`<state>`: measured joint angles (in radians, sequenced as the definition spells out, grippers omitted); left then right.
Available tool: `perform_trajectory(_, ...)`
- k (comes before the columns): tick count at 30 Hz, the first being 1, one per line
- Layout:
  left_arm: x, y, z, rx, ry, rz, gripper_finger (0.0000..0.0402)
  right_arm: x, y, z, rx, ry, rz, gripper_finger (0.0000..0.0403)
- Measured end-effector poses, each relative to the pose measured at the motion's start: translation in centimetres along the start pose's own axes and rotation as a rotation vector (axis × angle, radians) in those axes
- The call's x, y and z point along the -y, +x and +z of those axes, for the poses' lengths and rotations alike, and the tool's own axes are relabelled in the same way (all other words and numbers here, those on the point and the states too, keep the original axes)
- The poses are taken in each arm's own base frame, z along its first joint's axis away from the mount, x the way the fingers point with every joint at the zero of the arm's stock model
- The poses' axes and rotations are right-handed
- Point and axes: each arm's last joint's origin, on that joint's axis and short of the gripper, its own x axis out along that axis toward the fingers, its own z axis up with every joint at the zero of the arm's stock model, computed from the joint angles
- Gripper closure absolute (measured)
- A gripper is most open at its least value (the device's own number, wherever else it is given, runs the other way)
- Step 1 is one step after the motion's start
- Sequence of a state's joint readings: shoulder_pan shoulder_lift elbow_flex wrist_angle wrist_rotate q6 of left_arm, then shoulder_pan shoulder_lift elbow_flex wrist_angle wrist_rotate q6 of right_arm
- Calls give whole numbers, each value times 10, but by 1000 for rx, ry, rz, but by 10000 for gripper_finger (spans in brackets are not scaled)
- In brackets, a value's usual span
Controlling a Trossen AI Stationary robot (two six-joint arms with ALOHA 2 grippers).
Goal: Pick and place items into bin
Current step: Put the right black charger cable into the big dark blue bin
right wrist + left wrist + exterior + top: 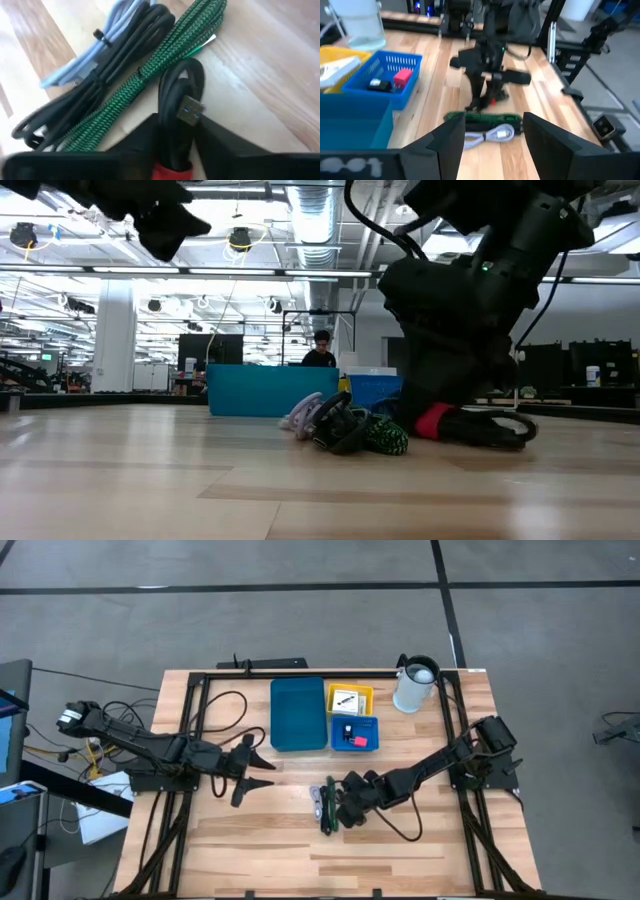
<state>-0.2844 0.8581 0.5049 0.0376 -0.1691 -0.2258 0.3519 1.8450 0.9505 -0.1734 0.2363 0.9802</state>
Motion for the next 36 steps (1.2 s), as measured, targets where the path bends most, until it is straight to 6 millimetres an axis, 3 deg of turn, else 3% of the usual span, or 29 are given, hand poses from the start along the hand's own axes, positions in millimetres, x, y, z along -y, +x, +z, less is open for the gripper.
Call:
perform_trajectory(3, -1, 0, -4, -42, 9, 9, 212, -3, -4, 1, 19, 15, 16, 362)
perform_trajectory(4, -1, 0, -5, -51, 15, 11, 212, -5, -5, 3, 33, 17, 16, 365)
perform_trajectory(11, -1, 0, -4, -44, 35, 14, 212, -27, -20, 22, 156, -6, 35, 349)
perform_trajectory(19, -3, 0, 2, 34, 48, 123, 212, -47, -39, 59, 386, -149, -29, 363)
perform_trajectory(27, -4, 5, 2, 54, 8, 172, 212, -53, -53, 103, 561, -262, -46, 354)
perform_trajectory(36, -12, 22, -6, -9, -3, 198, 212, -53, -57, 123, 651, -311, 10, 362)
